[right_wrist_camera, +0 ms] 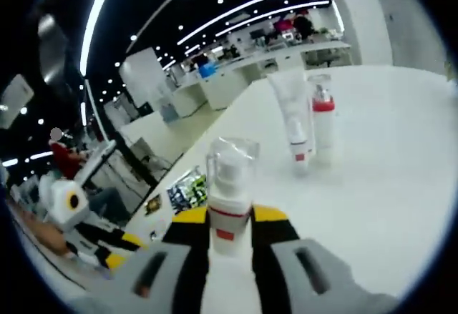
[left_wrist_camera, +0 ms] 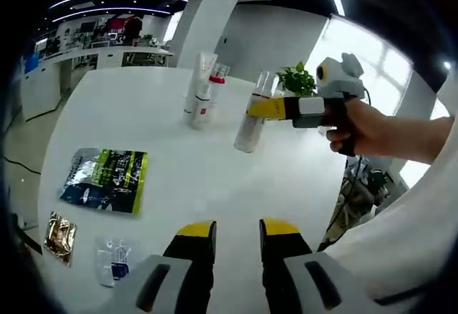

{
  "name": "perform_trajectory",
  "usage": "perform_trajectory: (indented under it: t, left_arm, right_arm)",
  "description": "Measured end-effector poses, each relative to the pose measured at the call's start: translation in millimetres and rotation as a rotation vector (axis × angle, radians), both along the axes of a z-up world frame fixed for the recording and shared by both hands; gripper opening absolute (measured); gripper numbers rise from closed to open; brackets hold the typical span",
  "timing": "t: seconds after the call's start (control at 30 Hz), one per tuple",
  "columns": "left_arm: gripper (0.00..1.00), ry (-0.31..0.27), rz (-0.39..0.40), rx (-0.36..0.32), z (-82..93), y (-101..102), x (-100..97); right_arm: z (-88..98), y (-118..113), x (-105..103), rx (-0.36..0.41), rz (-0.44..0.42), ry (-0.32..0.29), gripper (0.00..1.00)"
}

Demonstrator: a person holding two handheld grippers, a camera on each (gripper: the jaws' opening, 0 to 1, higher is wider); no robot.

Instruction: Arrange the skincare products in the storage area until every visible bottle or jar stands upright without overlapping.

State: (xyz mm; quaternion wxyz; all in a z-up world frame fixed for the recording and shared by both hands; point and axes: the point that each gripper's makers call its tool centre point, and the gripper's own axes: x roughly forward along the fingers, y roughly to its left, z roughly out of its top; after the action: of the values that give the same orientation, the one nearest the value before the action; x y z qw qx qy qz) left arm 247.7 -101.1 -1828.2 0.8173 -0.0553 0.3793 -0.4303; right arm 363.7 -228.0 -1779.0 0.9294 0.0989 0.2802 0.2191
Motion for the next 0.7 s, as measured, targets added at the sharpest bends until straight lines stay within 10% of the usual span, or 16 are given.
perform_trajectory:
  t: [0.7]
  left_arm:
    - [0.24, 0.044, 0.045, 0.032, -9.5, 44, 2.8]
  right_arm:
    - [-28.6, -68, 88, -0.215, -0.227, -0.083, 0.19]
